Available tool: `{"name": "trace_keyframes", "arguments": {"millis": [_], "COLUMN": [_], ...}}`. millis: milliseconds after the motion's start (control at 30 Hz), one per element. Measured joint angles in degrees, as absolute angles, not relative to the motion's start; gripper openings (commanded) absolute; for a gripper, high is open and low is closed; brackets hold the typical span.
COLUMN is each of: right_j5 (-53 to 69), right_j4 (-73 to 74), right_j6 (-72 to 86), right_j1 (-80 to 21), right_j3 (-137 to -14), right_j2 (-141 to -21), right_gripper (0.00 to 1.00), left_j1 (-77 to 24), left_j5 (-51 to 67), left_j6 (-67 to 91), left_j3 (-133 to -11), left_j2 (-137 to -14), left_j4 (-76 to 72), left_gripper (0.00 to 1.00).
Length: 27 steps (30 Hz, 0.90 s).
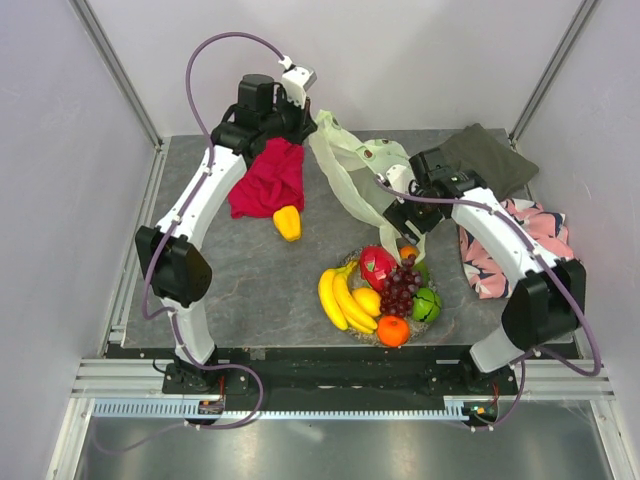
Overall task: Take the fake fruits out of the plastic bag
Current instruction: Adjust the plastic bag at the center of the board.
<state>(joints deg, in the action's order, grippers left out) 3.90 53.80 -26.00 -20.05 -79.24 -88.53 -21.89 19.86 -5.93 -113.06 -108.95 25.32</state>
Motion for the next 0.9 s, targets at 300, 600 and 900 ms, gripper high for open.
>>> {"name": "trace_keyframes", "arguments": {"millis": [300, 600, 900], "right_j5": [-1.08, 6.35, 13.15], "right_j4": [52.10, 49.69, 47.59], "right_j6": [-20.64, -19.22, -17.85], "right_j1": [-14.76, -13.39, -13.56], "right_j3": [-79.11, -86.76, -86.67], "right_j2": [-100.12, -100.95, -95.57], "right_gripper": [0.27, 0.12, 0.12], "left_j1": [-22.61, -22.74, -22.76], "left_j5": [20.03, 19.57, 19.44], "left_j6": [-5.96, -5.98, -5.98], "left_j3": [-111.79, -110.78, -108.71], "left_j2": [-108.03, -107.11, -101.10], "left_j4": [25.50, 26.46, 26.63], "left_gripper": [0.01, 0.01, 0.02]}}
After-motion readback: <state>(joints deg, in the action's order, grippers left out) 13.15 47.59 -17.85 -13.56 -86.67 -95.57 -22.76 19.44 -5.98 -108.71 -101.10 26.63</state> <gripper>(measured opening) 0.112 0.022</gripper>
